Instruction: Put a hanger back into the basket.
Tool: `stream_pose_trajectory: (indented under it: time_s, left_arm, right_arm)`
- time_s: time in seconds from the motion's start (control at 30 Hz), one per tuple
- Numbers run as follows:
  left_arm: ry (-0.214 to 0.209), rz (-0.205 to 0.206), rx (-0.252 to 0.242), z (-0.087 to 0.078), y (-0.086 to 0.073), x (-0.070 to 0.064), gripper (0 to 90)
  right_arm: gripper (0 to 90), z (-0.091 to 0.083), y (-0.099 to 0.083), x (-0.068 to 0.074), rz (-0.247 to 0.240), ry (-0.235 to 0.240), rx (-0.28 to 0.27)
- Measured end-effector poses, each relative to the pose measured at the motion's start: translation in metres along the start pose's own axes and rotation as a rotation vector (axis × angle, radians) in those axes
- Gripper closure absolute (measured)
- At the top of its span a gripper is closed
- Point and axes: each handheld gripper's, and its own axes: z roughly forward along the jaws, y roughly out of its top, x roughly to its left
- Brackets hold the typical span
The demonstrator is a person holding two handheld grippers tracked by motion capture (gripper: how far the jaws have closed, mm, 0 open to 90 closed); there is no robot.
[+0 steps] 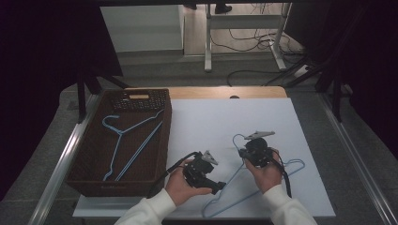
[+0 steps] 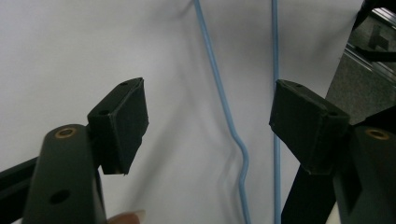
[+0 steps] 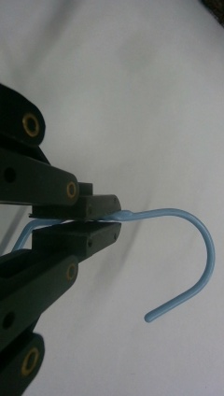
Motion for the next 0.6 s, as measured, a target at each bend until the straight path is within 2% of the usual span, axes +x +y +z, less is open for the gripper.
stream_pose_trajectory:
  time_s: [0.13, 0.23, 0.33, 0.47, 0.6]
  left_arm:
    - [-0.031, -0.033, -0.002, 0.016, 0.001, 0.005, 31.9]
    - [-0.047, -0.026, 0.011, 0.026, 0.001, 0.007, 35.3]
    - [-0.068, -0.057, 0.014, 0.036, 0.001, 0.007, 39.2]
    - [-0.093, -0.073, 0.023, 0.045, 0.0, 0.009, 51.8]
    - [-0.118, -0.069, 0.029, 0.05, 0.0, 0.01, 74.2]
  right_arm:
    - [85.8, -0.001, 0.0, 0.0, -0.001, -0.001, -0.01]
    - [85.8, -0.003, 0.0, 0.001, 0.003, 0.0, -0.013]
    - [85.8, -0.004, 0.0, 0.0, 0.001, 0.001, -0.018]
    - [85.8, -0.006, 0.0, 0.0, 0.006, 0.002, -0.029]
    - [85.8, -0.011, 0.0, -0.001, 0.014, 0.006, -0.047]
